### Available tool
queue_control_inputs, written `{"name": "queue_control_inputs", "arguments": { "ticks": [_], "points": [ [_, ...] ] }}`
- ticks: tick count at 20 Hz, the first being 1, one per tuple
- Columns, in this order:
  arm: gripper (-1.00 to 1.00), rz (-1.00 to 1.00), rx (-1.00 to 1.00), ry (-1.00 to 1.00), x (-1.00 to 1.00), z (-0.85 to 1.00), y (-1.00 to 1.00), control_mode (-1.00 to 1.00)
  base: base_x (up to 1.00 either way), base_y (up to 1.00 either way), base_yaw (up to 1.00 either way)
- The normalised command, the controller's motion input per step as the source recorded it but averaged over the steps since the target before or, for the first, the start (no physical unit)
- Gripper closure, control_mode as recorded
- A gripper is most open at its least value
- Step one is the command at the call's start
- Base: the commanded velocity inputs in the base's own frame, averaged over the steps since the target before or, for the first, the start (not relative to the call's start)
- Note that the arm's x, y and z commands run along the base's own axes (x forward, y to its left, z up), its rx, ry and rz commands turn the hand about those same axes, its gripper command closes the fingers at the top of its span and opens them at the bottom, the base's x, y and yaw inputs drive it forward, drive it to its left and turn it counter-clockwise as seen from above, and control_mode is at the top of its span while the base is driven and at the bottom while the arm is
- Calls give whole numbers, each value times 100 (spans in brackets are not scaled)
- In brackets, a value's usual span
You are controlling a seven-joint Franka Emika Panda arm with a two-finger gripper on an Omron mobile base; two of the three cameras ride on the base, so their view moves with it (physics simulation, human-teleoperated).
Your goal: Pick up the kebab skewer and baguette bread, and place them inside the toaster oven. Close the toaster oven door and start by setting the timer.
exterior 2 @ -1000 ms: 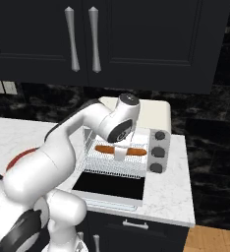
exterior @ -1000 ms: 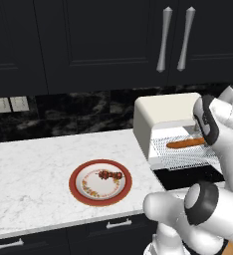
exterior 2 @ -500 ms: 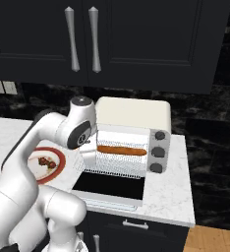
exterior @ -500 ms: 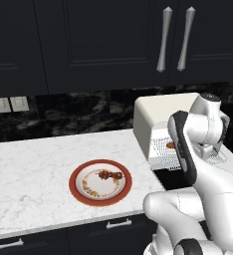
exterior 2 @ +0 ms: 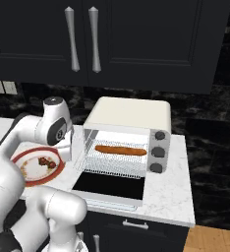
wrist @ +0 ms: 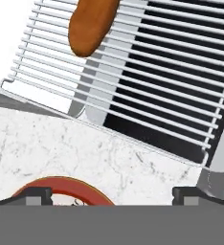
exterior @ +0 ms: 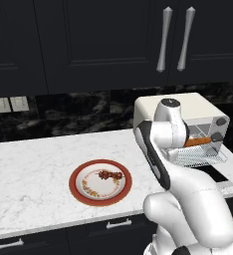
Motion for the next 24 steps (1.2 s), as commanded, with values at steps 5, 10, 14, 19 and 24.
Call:
{"name": "queue_control_inputs", "arguments": {
  "ticks": [5,10,14,19,24],
  "points": [
    [-100,-30,2,13,16,-15,70,-100,0,0,0],
    [-100,-36,6,14,0,-26,57,-100,0,0,0],
    [-100,-34,8,10,0,-36,41,-100,0,0,0],
    [-100,-19,3,1,0,-52,15,-100,0,0,0],
    [-100,-15,0,0,6,-43,43,-100,0,0,0]
  ]
}}
